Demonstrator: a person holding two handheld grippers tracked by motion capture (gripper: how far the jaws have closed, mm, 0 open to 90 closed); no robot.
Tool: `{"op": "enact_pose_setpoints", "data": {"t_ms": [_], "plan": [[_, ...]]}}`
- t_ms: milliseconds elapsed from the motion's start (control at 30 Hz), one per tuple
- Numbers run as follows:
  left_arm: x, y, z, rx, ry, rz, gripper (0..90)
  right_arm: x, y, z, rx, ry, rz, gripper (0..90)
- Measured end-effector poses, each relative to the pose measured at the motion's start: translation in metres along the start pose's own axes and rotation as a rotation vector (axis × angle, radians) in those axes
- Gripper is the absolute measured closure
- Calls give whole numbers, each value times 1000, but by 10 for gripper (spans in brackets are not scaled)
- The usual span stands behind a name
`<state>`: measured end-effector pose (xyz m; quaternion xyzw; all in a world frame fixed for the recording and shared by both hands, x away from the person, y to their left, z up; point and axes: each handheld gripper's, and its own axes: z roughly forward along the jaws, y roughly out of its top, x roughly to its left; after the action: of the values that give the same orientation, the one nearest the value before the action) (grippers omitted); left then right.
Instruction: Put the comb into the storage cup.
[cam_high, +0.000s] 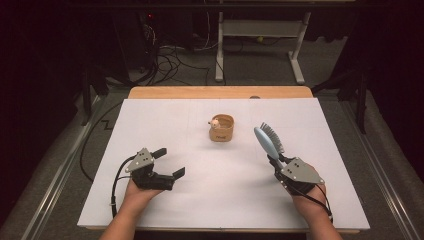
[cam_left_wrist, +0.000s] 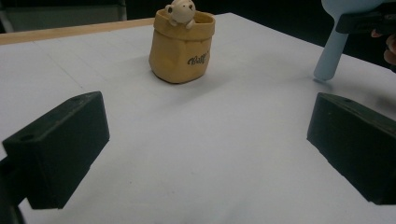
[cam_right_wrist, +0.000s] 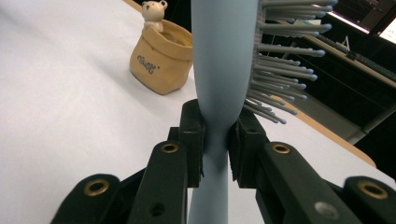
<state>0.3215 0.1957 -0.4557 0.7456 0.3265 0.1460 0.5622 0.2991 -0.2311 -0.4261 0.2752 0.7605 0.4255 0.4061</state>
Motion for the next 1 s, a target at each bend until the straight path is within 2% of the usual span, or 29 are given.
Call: {"op": "enact_pose_setpoints", "data": {"t_ms": [233,467,900,1000], "plan": [[-1,0,0,-8,-3,12,0,-5,0,-3,-35,29,82,782],[-1,0,0,-7,-4,15,0,-8,-1,-2,-51,46,122,782],[-3,0,0,-20,-6,26,0,-12,-2,-2,-83,88,238,782],[-3,0,0,-15,-3,35,0,-11,0,-2,-96,95,252,782]]}}
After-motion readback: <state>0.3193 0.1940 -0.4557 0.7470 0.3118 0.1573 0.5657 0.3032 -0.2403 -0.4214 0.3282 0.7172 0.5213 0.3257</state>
